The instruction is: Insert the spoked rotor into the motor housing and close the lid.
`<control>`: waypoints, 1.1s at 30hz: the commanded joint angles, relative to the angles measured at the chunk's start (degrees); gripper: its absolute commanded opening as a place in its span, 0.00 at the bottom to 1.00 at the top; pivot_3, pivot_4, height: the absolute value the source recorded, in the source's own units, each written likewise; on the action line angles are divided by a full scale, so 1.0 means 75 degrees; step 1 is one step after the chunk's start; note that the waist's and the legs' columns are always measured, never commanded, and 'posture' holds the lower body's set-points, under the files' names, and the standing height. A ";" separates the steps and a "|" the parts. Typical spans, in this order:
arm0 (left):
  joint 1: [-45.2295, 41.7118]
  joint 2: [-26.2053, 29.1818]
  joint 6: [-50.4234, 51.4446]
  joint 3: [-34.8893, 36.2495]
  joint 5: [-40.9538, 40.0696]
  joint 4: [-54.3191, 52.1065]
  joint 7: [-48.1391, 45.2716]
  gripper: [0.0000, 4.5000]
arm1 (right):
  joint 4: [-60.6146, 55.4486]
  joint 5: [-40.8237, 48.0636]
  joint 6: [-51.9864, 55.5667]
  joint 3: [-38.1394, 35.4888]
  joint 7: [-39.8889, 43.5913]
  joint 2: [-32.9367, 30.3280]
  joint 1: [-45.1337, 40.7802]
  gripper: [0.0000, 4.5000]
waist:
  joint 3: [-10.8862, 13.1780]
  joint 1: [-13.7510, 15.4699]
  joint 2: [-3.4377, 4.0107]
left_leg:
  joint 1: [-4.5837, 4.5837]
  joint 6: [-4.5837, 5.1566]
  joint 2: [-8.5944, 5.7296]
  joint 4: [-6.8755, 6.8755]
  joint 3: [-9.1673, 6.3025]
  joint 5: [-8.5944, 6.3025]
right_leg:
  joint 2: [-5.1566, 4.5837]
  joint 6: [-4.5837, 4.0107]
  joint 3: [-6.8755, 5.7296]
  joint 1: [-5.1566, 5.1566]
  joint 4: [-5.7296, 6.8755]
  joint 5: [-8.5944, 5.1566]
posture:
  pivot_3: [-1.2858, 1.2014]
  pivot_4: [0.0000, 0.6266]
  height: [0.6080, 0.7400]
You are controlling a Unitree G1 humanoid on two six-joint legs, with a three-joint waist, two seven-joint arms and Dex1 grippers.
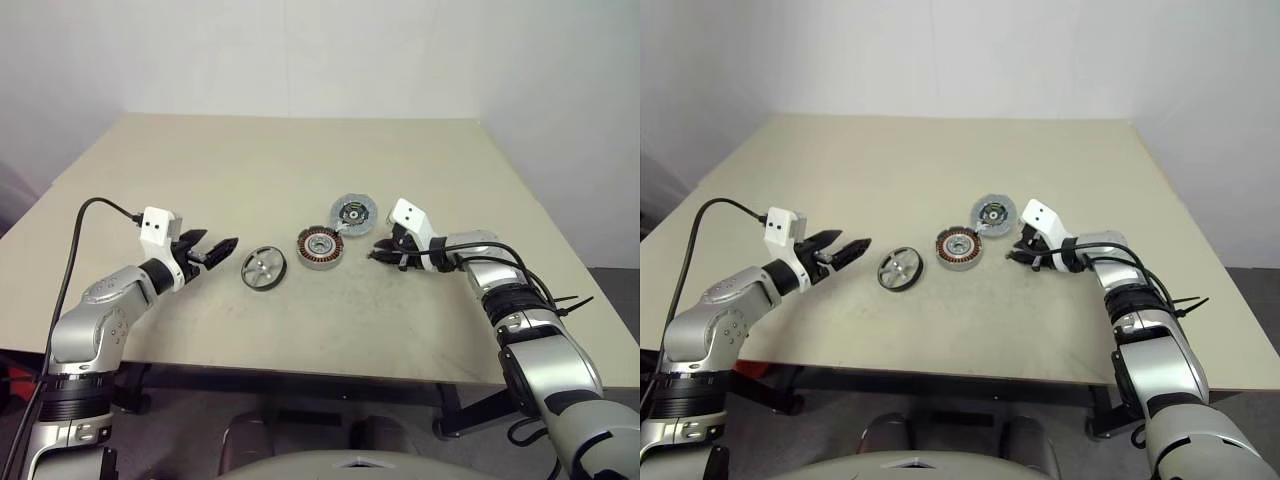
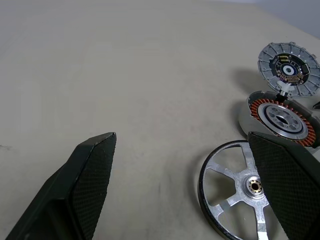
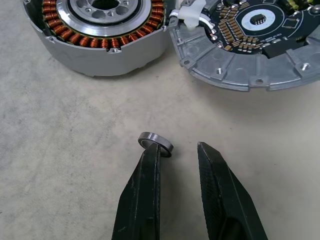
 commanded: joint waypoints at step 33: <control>-0.0146 0.0078 -0.0064 0.0087 0.0106 -0.0165 -0.0036 1.00 | -0.3390 0.0628 0.1155 0.0131 0.1194 -0.0311 0.0131 0.00 | 0.0005 -0.0003 0.0006 | -0.0013 0.0000 0.0000 -0.0036 0.0002 0.0000 | 0.0004 0.0000 -0.0003 -0.0011 -0.0033 0.0000 | 0.52 0.00 1.00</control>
